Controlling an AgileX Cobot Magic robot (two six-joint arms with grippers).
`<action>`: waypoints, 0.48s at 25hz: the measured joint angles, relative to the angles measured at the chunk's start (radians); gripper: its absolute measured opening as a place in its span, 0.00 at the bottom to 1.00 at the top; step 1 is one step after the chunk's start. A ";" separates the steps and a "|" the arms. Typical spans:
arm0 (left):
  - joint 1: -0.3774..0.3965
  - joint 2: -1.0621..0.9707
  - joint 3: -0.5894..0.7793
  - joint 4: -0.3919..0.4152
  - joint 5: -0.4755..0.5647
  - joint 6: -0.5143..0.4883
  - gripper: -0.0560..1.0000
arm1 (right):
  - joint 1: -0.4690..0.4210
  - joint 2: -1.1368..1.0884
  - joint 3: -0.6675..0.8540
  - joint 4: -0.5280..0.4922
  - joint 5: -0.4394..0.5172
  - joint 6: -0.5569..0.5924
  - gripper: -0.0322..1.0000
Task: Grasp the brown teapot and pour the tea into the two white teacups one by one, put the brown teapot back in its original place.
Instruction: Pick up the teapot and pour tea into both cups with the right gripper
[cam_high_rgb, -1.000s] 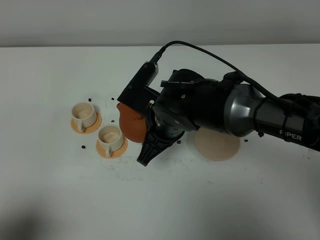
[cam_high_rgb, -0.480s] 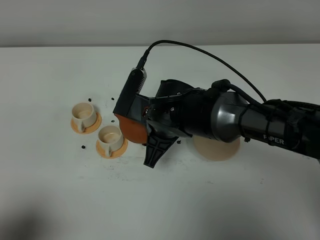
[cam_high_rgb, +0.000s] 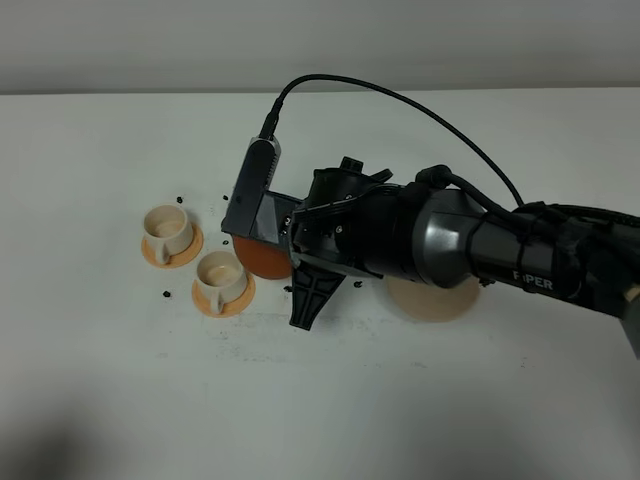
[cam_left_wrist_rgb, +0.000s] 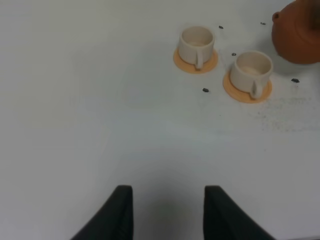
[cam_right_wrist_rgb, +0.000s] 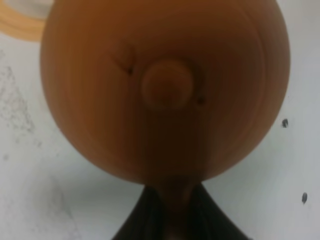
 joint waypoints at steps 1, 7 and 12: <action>0.000 0.000 0.000 0.000 0.000 0.000 0.40 | 0.000 0.004 0.000 -0.003 -0.009 0.000 0.15; 0.000 0.000 0.000 0.000 0.000 0.000 0.40 | -0.003 0.024 -0.008 -0.040 -0.046 0.000 0.15; 0.000 0.000 0.000 0.000 0.000 0.000 0.40 | -0.014 0.040 -0.008 -0.085 -0.047 0.000 0.15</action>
